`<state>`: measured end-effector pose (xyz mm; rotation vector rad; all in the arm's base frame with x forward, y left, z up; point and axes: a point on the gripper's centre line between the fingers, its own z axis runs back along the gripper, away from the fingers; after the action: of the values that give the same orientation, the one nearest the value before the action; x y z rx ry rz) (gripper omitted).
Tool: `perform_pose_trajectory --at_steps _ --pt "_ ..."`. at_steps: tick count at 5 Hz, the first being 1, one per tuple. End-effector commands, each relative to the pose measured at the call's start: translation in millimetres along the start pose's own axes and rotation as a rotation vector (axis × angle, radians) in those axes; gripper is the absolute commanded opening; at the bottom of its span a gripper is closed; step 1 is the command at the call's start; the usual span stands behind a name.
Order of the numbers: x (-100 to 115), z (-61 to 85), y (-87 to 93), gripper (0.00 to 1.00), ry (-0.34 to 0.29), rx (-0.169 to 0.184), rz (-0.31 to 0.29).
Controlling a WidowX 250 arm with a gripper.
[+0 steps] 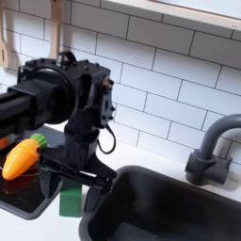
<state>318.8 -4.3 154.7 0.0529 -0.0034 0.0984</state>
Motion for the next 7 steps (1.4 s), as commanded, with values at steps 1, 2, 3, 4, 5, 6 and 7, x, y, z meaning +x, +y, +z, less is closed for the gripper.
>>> perform_pose_trajectory --at_steps 1,2,3,4,5,6,7 --pt "2 -5.3 -0.6 0.00 0.009 0.015 -0.026" --pt "4 -4.5 5.5 0.00 0.010 0.019 -0.075" --pt "8 -4.1 6.2 0.00 0.019 0.013 -0.132" --pt "12 -4.2 7.4 0.00 0.019 0.009 -0.155" --pt "16 -4.9 7.0 0.00 0.014 0.009 -0.153" --pt "16 -4.4 6.1 0.00 0.016 0.003 -0.160" --pt "18 -2.2 8.5 1.00 0.013 0.005 -0.165"
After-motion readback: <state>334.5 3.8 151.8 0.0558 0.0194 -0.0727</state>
